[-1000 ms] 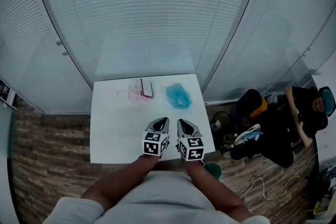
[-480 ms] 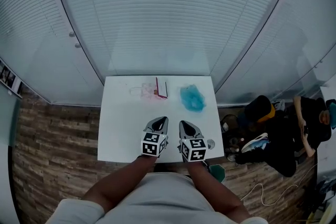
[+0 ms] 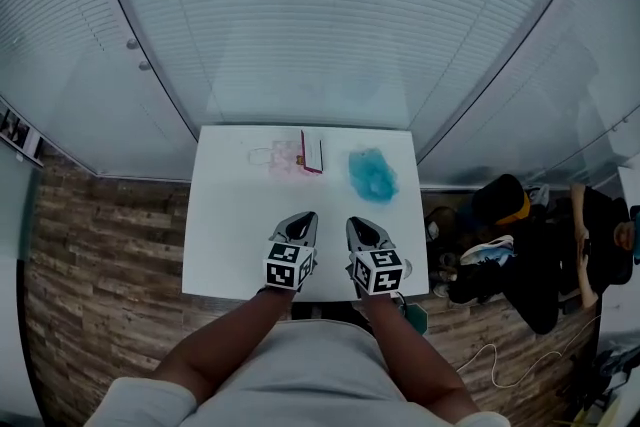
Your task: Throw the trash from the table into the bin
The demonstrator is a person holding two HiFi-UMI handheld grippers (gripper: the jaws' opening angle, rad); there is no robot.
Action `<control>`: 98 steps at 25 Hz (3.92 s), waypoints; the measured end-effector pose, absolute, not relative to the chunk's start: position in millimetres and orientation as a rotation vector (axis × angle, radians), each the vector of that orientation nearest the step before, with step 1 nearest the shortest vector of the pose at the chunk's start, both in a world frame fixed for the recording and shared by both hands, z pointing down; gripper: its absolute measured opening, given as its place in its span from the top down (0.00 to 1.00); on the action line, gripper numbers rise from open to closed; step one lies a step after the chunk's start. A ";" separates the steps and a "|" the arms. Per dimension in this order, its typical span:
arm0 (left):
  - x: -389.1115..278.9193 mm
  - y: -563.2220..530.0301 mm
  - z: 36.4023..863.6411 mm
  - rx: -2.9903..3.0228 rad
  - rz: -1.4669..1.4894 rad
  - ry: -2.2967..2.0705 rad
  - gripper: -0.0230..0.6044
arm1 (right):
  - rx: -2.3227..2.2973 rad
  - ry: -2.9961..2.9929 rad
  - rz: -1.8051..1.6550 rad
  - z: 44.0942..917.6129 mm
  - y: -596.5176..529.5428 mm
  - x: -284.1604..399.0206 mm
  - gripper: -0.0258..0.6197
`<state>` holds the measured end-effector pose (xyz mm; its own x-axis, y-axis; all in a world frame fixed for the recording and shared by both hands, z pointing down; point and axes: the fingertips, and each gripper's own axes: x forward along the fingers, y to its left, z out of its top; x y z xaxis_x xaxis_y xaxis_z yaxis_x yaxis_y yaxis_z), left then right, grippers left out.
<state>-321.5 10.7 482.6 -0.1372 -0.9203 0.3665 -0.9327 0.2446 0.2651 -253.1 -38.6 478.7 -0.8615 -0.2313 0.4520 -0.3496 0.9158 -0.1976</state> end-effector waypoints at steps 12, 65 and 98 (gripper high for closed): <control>-331.2 -33.3 517.1 1.588 0.061 -2.057 0.96 | 0.376 -2.554 0.407 521.1 -133.1 -275.5 0.74; -324.7 -67.6 602.9 1.333 0.128 -2.013 0.96 | 0.428 -2.289 0.276 669.9 -254.3 -262.8 0.94; -332.9 -29.7 460.0 1.730 0.044 -2.138 0.96 | 0.690 -2.711 0.191 448.8 -100.4 -248.2 0.94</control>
<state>-332.9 -29.7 460.0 -0.1633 -0.9347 0.3158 -0.9469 0.2384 0.2158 -248.2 -100.4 448.8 -0.8259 -0.4401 0.3524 -0.4851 0.8732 -0.0465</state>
